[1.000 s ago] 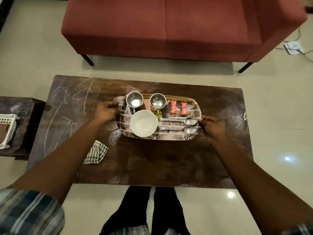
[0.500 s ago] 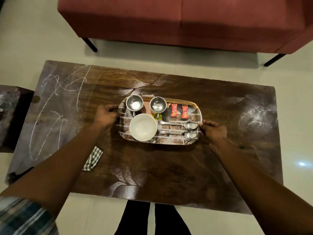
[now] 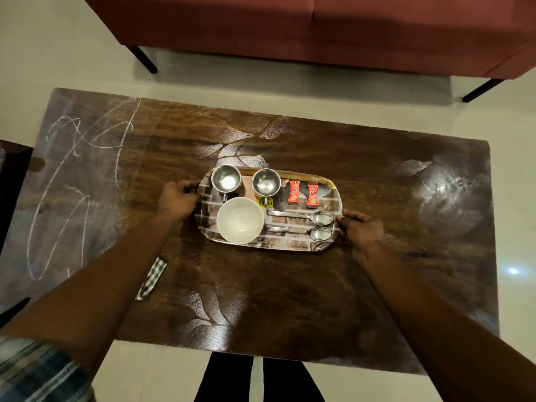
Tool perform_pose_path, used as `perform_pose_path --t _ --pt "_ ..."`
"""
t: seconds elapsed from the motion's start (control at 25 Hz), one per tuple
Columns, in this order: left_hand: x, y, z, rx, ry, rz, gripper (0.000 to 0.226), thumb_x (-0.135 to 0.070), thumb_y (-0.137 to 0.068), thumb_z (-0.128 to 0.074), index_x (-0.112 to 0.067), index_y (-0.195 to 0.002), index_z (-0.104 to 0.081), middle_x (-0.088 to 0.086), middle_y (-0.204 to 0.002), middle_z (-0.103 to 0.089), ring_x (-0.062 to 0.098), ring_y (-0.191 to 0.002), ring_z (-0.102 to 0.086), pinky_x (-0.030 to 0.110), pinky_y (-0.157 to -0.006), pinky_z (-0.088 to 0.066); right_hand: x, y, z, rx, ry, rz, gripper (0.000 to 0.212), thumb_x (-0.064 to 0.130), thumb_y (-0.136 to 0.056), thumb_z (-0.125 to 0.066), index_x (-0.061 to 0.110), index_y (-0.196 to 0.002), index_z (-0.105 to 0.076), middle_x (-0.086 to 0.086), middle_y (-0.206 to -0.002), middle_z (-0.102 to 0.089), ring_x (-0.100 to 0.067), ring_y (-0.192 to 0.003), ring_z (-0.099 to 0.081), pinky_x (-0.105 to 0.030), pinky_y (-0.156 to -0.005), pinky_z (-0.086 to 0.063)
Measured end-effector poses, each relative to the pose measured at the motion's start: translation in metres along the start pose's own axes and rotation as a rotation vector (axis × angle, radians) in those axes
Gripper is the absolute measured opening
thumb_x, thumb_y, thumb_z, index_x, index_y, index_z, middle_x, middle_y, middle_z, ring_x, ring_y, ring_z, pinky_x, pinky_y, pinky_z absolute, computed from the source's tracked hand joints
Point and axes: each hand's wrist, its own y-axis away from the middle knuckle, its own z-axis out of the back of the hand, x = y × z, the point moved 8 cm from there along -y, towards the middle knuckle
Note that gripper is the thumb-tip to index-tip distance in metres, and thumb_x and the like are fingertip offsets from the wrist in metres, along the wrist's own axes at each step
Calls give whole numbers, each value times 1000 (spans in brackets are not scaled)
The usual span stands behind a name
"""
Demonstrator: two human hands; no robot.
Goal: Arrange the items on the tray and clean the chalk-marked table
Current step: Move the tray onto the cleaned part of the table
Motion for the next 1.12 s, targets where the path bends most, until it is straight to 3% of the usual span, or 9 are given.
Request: perform_pose_path --t 0.08,0.2,0.28,0.56,0.72,0.8,0.88,1.0,1.12 --pt "2 -1 0 -4 -27 -3 37 5 -89 -70 -11 -121 -78 15 -108 -80 36 -102 -77 55 -95 -62 -2 -2 -2 -4 3 8 23 2 -95 -76 3 -118 -75 -18 -108 -79 -17 -73 -70 -29 -65 -63" --pt "-1 0 -2 -6 -49 -14 37 4 -91 -69 -9 -124 -77 17 -110 -80 34 -103 -76 56 -95 -61 -5 -3 -1 -17 4 -8 23 2 -95 -76 2 -118 -76 -19 -110 -79 -28 -87 -76 -38 -76 -66" --pt "-2 1 -6 6 -44 -13 36 5 -91 -69 -8 -125 -76 16 -109 -79 30 -98 -75 54 -95 -62 -6 -5 -1 -7 4 -19 22 1 -96 -75 2 -117 -75 -18 -107 -79 -24 -79 -74 -33 -69 -66" --pt "-5 1 -8 -9 -76 -51 35 8 -91 -68 -15 -117 -76 -19 -69 -72 -10 -52 -64 7 -51 -51 -10 -7 0 7 -4 -28 17 -1 -97 -73 8 -112 -74 -6 -89 -78 -7 -56 -72 -19 -47 -56" --pt "-10 9 3 -48 -138 -61 26 -1 -92 -72 -11 -115 -76 4 -87 -76 3 -74 -71 22 -77 -58 0 3 7 -13 145 11 26 12 -96 -77 9 -122 -74 -1 -97 -77 -18 -87 -75 -34 -80 -63" --pt "-7 19 25 -141 -28 -10 25 -6 -92 -76 -8 -117 -75 9 -97 -75 20 -88 -71 37 -86 -60 17 21 18 -90 387 163 32 23 -97 -76 16 -128 -73 3 -99 -75 -21 -98 -73 -37 -90 -59" --pt "-7 41 52 -178 187 11 21 -4 -95 -73 -5 -117 -72 12 -100 -71 23 -84 -69 34 -73 -59 33 56 17 -116 457 372 30 24 -100 -69 19 -129 -70 -2 -106 -75 -25 -98 -73 -40 -89 -60" --pt "-11 87 108 -225 373 -55 13 -4 -101 -66 -5 -113 -72 9 -95 -72 17 -77 -66 20 -55 -57 43 124 -17 49 533 693 27 18 -100 -66 20 -127 -69 -1 -105 -68 -20 -89 -66 -41 -83 -58" --pt "10 146 198 -339 422 -96 18 -17 -104 -64 -4 -111 -75 12 -97 -74 21 -82 -70 30 -70 -59 32 204 -80 334 671 978 25 20 -100 -67 22 -125 -68 7 -111 -65 -15 -98 -64 -39 -86 -56"
